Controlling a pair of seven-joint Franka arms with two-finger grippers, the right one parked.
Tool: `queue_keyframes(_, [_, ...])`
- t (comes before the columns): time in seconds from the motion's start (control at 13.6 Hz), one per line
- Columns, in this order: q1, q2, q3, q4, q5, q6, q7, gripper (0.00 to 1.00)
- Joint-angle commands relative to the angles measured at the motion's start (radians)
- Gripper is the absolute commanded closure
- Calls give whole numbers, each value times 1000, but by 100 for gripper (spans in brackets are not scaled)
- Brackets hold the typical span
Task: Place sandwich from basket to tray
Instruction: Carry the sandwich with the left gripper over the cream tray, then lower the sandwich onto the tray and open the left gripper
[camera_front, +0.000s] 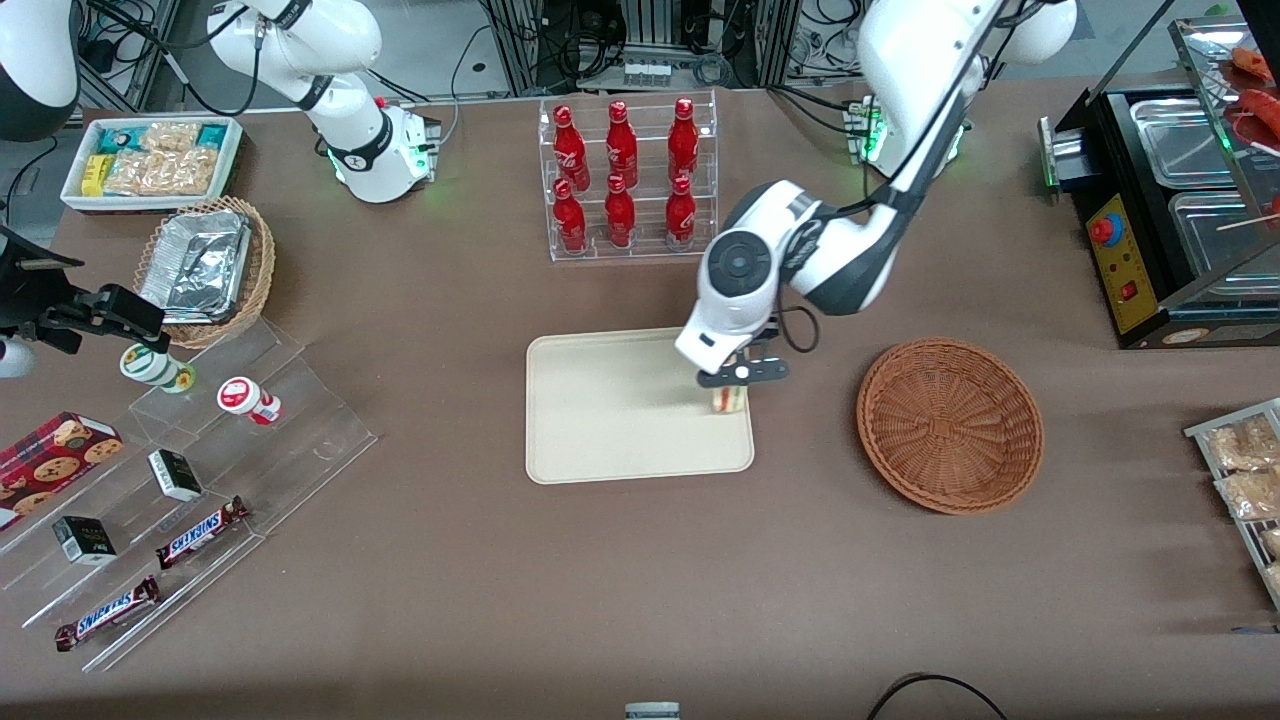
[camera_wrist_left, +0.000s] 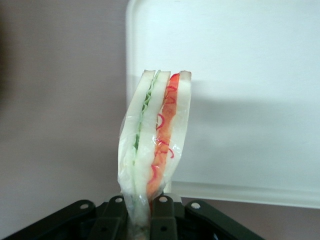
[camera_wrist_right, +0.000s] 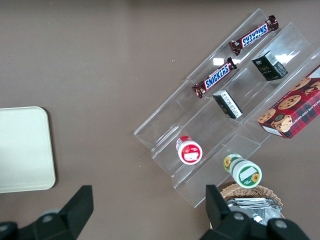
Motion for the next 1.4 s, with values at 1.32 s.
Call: queue_keyframes(1.32, [-141,310,22,388,12,13,-328,100])
